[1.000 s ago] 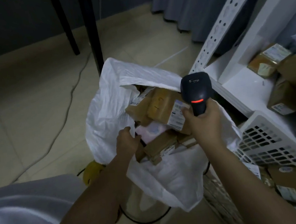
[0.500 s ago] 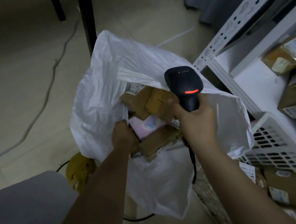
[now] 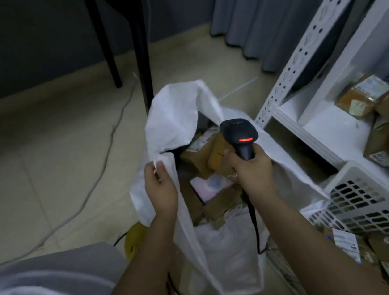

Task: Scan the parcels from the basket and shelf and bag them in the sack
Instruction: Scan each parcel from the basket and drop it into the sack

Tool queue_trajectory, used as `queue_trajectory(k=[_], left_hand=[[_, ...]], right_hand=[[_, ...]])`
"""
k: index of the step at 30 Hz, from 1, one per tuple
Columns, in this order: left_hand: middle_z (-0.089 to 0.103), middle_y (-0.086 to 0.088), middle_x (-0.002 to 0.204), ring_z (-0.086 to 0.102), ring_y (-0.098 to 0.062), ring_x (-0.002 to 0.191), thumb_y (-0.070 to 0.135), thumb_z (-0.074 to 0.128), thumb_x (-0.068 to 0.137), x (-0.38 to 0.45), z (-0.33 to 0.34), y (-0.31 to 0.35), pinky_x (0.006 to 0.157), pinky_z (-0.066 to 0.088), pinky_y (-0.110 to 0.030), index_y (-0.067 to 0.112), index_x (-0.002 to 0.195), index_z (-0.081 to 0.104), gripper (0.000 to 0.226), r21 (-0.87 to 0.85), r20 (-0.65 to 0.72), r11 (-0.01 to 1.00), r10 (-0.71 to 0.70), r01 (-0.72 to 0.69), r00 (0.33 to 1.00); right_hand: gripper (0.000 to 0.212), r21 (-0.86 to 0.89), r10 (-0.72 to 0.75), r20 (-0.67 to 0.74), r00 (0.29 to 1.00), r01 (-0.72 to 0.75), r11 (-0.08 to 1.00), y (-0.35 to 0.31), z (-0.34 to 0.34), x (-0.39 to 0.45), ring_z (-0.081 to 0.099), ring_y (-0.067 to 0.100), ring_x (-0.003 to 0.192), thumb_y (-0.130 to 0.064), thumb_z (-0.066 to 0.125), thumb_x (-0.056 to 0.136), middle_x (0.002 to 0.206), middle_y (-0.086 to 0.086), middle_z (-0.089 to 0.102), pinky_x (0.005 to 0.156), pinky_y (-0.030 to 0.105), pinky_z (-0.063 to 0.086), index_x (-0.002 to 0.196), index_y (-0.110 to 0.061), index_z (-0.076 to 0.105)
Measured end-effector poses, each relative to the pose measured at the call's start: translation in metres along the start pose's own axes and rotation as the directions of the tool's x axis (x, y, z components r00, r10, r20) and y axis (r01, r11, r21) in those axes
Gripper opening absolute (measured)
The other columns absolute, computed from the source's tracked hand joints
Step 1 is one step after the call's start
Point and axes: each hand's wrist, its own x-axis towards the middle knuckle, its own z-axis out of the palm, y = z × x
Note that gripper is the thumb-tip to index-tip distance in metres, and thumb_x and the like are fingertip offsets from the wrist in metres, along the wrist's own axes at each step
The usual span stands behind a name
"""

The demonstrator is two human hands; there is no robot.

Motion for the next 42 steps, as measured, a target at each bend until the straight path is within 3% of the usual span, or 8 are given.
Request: queue_trajectory(k=[8,13,20,25,28,30,33,42], left_hand=[[0.054,-0.012,0.090,0.051,-0.023,0.082,0.020,0.041,0.102,0.019,-0.091,0.065,0.070,0.035,-0.026,0.004,0.097,0.051,0.020,0.027,-0.107,1.000,-0.005,0.008,0.994],[0.046,-0.024,0.130,0.052,-0.039,0.112,0.001,0.048,0.090,0.032,-0.120,0.054,0.093,0.044,-0.038,0.001,0.129,0.042,0.039,0.165,-0.043,0.971,-0.170,0.174,0.985],[0.032,-0.020,0.147,0.023,-0.039,0.136,-0.001,0.052,0.081,0.018,-0.097,0.071,0.110,0.021,-0.042,0.014,0.119,0.063,0.043,0.623,0.283,0.694,0.231,-0.361,0.931],[0.012,-0.013,0.158,0.007,-0.032,0.145,0.020,0.051,0.088,0.038,-0.067,0.080,0.118,0.003,-0.050,0.015,0.145,0.033,0.060,0.761,0.528,0.354,0.148,-0.543,0.836],[0.028,-0.014,0.152,0.023,-0.031,0.140,0.018,0.052,0.086,0.057,-0.065,0.091,0.113,0.017,-0.048,0.011,0.147,0.020,0.070,0.798,0.282,0.540,0.059,-0.268,0.958],[0.010,-0.015,0.159,0.007,-0.031,0.146,0.016,0.050,0.087,0.065,-0.065,0.099,0.115,0.009,-0.049,0.014,0.153,0.006,0.079,0.764,0.152,0.641,-0.066,-0.074,0.986],[-0.005,-0.015,0.160,-0.004,-0.031,0.147,0.014,0.052,0.084,0.057,-0.063,0.105,0.116,0.000,-0.050,0.017,0.153,0.007,0.082,0.741,0.235,0.647,-0.001,-0.178,0.972],[0.014,-0.016,0.153,0.013,-0.037,0.141,0.023,0.051,0.089,-0.067,-0.044,0.154,0.115,0.016,-0.050,0.020,0.144,0.029,0.059,0.549,0.560,0.699,0.098,-0.458,0.822]], right_hand=[[0.019,-0.002,-0.029,0.021,0.999,0.029,1.000,-0.049,-0.011,-0.029,0.066,0.030,0.082,-0.029,0.074,0.079,0.084,0.010,0.067,0.084,0.050,0.054,0.087,-0.017,0.061],[0.042,-0.057,0.019,0.039,0.999,-0.017,0.998,-0.037,-0.021,-0.038,0.068,0.029,0.076,-0.063,0.071,0.059,0.076,0.005,0.069,0.077,0.052,0.057,0.078,-0.027,0.062],[0.047,-0.068,0.036,0.093,0.995,-0.029,0.997,-0.038,-0.041,-0.050,0.069,0.030,0.084,-0.060,0.069,0.051,0.084,0.006,0.069,0.083,0.052,0.056,0.084,-0.027,0.060],[0.017,0.007,0.040,0.077,0.996,-0.040,0.999,-0.035,-0.045,-0.044,0.067,0.034,0.088,-0.024,0.075,0.081,0.087,0.011,0.067,0.075,0.041,0.053,0.083,-0.022,0.058],[0.017,0.018,0.046,0.079,0.996,-0.047,0.999,-0.029,-0.050,-0.038,0.067,0.034,0.086,-0.021,0.075,0.082,0.091,0.016,0.069,0.070,0.037,0.050,0.081,-0.021,0.058],[0.017,0.028,0.064,0.065,0.996,-0.066,0.997,-0.025,-0.058,-0.035,0.067,0.032,0.083,-0.022,0.075,0.082,0.090,0.016,0.069,0.067,0.035,0.048,0.081,-0.020,0.058],[0.016,0.065,0.087,0.043,0.995,-0.090,0.994,-0.020,-0.072,-0.039,0.062,0.025,0.072,-0.020,0.074,0.083,0.082,0.011,0.066,0.063,0.032,0.046,0.083,-0.018,0.058],[0.016,0.251,0.146,-0.079,0.986,-0.122,0.960,-0.014,-0.156,-0.094,0.055,0.019,0.056,-0.019,0.071,0.086,0.075,0.009,0.063,0.048,0.024,0.043,0.096,-0.010,0.061]])
